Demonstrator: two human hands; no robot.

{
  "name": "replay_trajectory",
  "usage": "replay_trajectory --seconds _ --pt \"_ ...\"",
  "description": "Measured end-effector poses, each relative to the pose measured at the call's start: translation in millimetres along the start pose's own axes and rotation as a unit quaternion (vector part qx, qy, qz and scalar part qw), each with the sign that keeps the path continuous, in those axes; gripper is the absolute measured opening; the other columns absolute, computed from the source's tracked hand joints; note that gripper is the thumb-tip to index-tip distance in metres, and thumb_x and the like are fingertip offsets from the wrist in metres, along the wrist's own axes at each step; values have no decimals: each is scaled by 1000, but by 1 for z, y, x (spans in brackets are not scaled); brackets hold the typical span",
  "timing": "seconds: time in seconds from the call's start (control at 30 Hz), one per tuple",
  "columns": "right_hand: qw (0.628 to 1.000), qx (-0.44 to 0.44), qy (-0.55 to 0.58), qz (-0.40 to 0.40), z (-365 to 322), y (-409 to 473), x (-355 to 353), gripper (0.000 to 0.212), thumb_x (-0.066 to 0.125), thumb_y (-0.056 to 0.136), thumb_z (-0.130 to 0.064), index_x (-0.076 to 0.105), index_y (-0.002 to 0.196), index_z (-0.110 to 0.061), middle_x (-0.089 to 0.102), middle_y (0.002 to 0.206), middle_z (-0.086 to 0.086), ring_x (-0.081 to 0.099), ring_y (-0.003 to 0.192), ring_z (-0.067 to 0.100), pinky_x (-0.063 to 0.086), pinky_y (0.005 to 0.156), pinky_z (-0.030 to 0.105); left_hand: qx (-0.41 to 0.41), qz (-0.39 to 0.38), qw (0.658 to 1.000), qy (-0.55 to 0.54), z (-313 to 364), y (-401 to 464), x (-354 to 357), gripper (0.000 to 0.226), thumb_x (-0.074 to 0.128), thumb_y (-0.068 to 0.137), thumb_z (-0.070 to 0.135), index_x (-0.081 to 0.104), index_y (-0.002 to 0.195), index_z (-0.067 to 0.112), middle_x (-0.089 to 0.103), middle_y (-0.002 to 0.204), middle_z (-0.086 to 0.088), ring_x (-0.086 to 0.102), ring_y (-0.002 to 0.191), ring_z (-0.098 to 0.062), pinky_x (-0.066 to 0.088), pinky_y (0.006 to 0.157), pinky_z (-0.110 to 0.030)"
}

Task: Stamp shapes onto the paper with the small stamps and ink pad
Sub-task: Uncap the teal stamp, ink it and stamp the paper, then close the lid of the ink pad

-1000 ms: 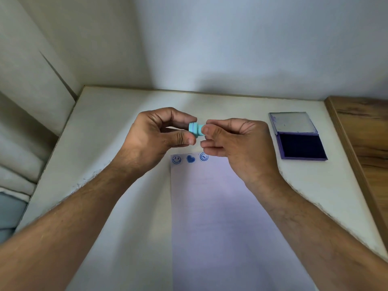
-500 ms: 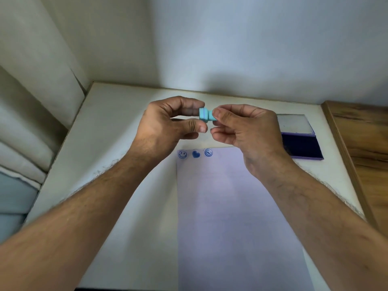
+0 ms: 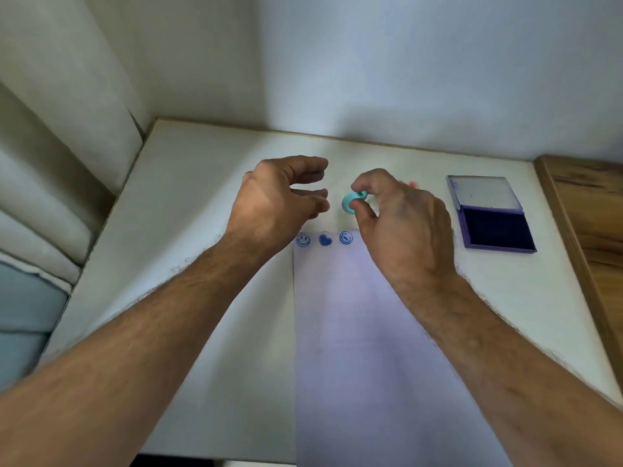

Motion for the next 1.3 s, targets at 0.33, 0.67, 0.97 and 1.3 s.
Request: replay_trajectory --seconds 0.33,0.67,0.97,1.3 --pt "999 22 -27 -7 6 3 2 12 74 80 -12 69 89 -18 15 60 -13 47 64 24 41 49 26 18 1 999 45 2 -3 2 42 70 84 -1 72 116 26 74 103 12 73 86 4 59 89 -28" --pt "992 97 -23 -75 22 4 14 17 62 92 -25 63 109 -30 37 89 -1 47 66 18 35 61 24 41 5 996 82 2 -3 6 37 68 88 4 72 116 27 74 99 13 69 91 8 51 84 -5" --pt "996 82 41 -10 22 4 -7 21 67 88 -24 65 109 -23 71 96 -5 50 101 21 50 68 33 58 -5 994 92 17 -9 16 36 65 90 4 72 118 26 74 103 11 70 92 4 53 82 -7" --pt "979 189 76 -9 70 -9 -42 34 66 89 -30 57 121 -25 67 112 -7 48 114 17 35 74 23 90 -8 990 110 53 -25 42 32 62 92 11 72 116 28 74 101 15 68 91 7 55 73 -8"
Point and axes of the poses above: each hand's wrist, its own y-axis towards the middle knuckle, its own x-axis out of the palm, z = x × y, the point moved 8 cm from there along y, towards the middle knuckle
